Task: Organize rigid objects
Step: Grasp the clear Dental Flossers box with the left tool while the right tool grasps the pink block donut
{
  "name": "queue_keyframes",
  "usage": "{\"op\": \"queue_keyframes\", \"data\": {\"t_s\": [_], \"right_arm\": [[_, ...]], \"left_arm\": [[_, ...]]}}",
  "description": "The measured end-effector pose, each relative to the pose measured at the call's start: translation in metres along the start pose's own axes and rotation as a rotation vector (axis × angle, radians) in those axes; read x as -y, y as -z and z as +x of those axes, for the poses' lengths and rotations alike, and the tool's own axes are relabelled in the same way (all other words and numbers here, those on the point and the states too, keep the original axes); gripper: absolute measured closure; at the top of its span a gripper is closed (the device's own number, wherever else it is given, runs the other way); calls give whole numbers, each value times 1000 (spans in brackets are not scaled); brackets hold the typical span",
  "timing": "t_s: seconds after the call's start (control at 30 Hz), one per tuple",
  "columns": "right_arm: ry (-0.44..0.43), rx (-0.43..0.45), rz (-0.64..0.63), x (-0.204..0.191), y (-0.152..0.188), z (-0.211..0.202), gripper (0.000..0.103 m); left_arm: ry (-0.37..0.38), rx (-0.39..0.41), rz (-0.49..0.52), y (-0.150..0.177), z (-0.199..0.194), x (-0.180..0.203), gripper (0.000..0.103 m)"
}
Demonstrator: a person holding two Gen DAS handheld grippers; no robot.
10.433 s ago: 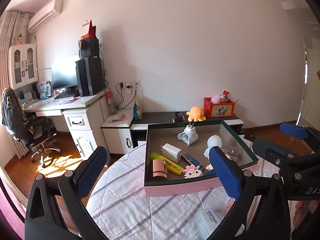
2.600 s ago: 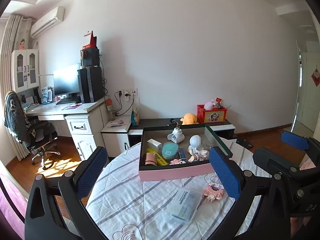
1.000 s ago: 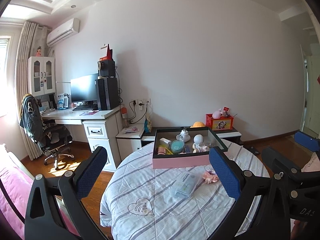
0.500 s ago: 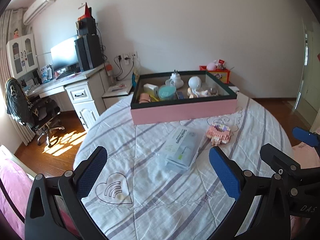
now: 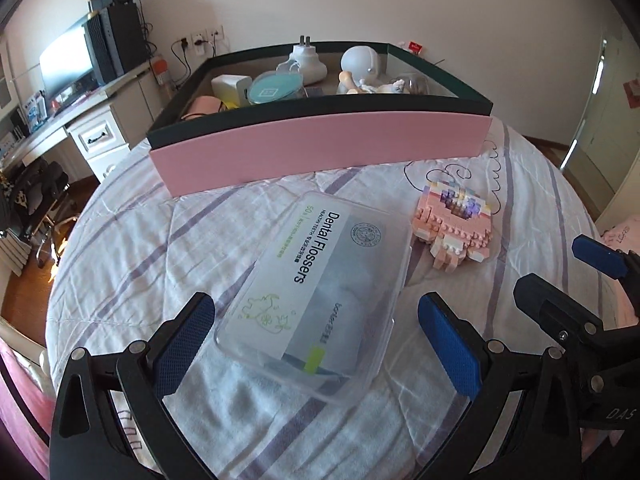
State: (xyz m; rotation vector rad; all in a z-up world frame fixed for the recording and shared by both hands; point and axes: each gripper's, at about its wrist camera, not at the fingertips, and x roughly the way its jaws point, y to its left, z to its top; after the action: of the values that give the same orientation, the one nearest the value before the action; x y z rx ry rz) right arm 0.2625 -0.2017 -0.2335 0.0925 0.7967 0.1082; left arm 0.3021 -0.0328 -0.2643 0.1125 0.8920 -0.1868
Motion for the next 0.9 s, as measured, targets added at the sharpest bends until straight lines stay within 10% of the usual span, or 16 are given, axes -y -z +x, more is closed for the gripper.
{"op": "queue_keyframes", "data": {"t_s": [0.13, 0.2, 0.67, 0.8, 0.9], "right_arm": [[-12, -35, -25, -8, -10, 15, 0], [-10, -57, -41, -13, -14, 22, 0], [-31, -136, -148, -51, -36, 63, 2], [-30, -108, -168, -53, -36, 57, 34], [-40, -105, -173, -54, -34, 55, 34]], "left_arm": [[18, -25, -7, -10, 12, -4, 7], [41, 10, 3, -12, 7, -4, 41], [-30, 29, -135, 2, -9, -56, 40], [-17, 40, -88, 2, -9, -42, 40], [-19, 59, -61, 1, -14, -33, 40]]}}
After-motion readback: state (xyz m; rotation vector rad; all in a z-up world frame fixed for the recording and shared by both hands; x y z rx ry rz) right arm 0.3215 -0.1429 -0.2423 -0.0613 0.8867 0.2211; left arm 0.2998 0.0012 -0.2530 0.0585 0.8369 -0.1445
